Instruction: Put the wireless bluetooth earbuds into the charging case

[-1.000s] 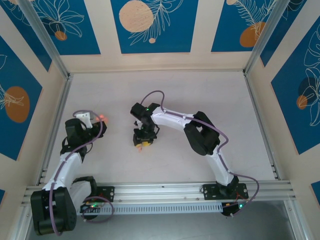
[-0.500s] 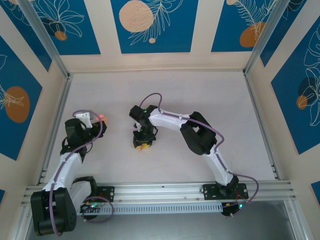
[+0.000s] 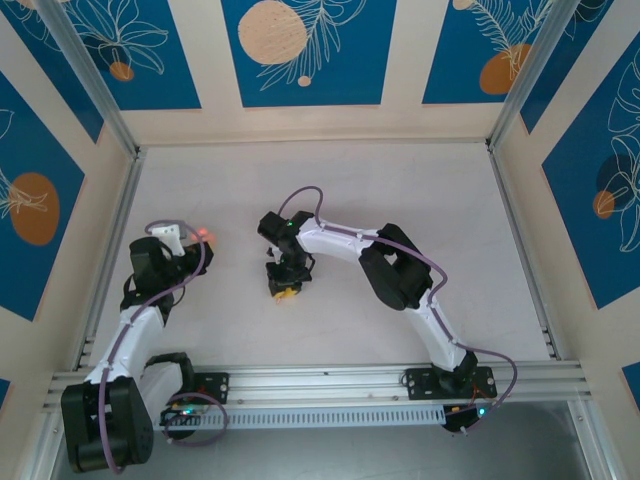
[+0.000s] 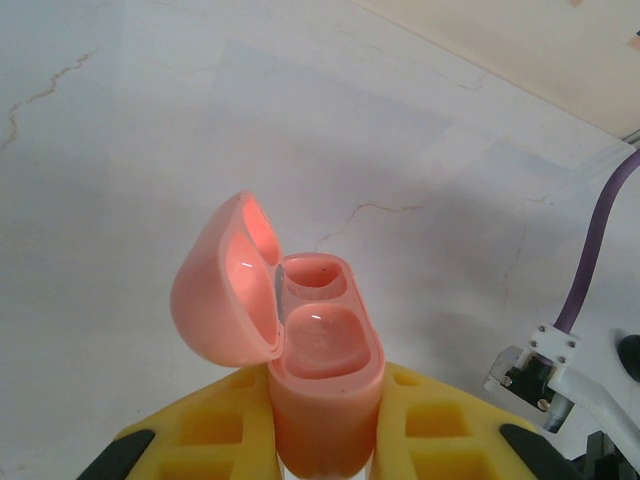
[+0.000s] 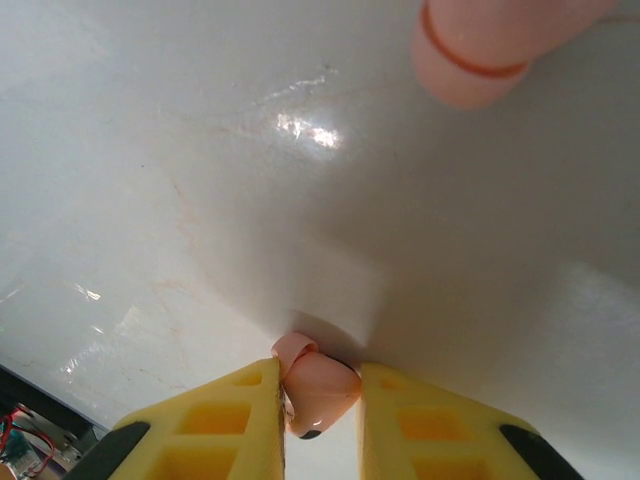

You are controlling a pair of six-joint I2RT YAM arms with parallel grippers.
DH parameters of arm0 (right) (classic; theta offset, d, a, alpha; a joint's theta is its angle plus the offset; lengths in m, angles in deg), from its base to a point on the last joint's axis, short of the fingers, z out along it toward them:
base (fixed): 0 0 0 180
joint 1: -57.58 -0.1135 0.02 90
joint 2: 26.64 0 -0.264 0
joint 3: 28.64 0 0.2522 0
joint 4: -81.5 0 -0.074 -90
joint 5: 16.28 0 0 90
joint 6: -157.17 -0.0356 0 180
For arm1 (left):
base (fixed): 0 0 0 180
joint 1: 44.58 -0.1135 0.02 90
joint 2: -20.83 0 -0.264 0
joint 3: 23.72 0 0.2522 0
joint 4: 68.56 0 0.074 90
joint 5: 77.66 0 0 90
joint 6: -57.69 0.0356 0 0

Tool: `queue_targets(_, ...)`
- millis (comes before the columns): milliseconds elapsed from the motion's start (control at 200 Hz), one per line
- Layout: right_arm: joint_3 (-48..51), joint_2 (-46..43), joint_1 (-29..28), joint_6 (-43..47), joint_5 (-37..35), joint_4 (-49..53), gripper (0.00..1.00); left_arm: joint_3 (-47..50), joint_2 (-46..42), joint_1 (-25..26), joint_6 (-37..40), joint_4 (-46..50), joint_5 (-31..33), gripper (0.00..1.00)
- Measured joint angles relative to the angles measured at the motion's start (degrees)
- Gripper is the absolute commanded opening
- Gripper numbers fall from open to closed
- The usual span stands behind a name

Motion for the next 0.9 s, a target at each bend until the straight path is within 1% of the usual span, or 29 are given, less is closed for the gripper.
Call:
queue_targets(95, 1.7, -1.0, 0.0, 0.0, -0.3, -1.7, 0.2, 0.0, 0.0, 0.8, 0.2, 0.0, -0.3, 0.19)
queue_targets(205, 5.4, -3.4, 0.0, -0.3, -1.1, -5.2, 0.18, 0.0, -0.3, 3.0, 1.1, -0.1, -0.5, 0.19)
queue_targets(460, 14.9, -10.9, 0.0, -1.3, -4.0, -13.3, 0.16, 1.7, -0.2, 9.2, 2.9, -3.3, -0.5, 0.18)
queue_targets(595, 20.3, -16.9, 0.5, -1.5, -6.5, -16.7, 0.16, 2.9, 0.3, 14.2, 4.1, -7.3, -0.1, 0.18)
queue_targets(660, 22.9, -19.7, 0.9, -1.5, -7.5, -17.9, 0.17, 3.3, 1.4, 16.8, 5.1, -9.5, 0.2, 0.18)
queue_targets(730, 24.8, -22.2, 1.7, -1.7, -7.9, -18.6, 0.22, 3.7, 3.1, 19.1, 6.2, -11.7, 0.2, 0.18)
queue_targets(810, 25.3, -23.1, 2.7, -1.8, -7.7, -18.7, 0.23, 3.8, 4.7, 20.1, 6.4, -12.8, 1.3, 0.18)
queue_targets(900, 25.3, -23.0, 3.3, -2.4, -7.5, -18.5, 0.29, 3.8, 5.0, 20.3, 6.4, -12.7, 3.6, 0.18)
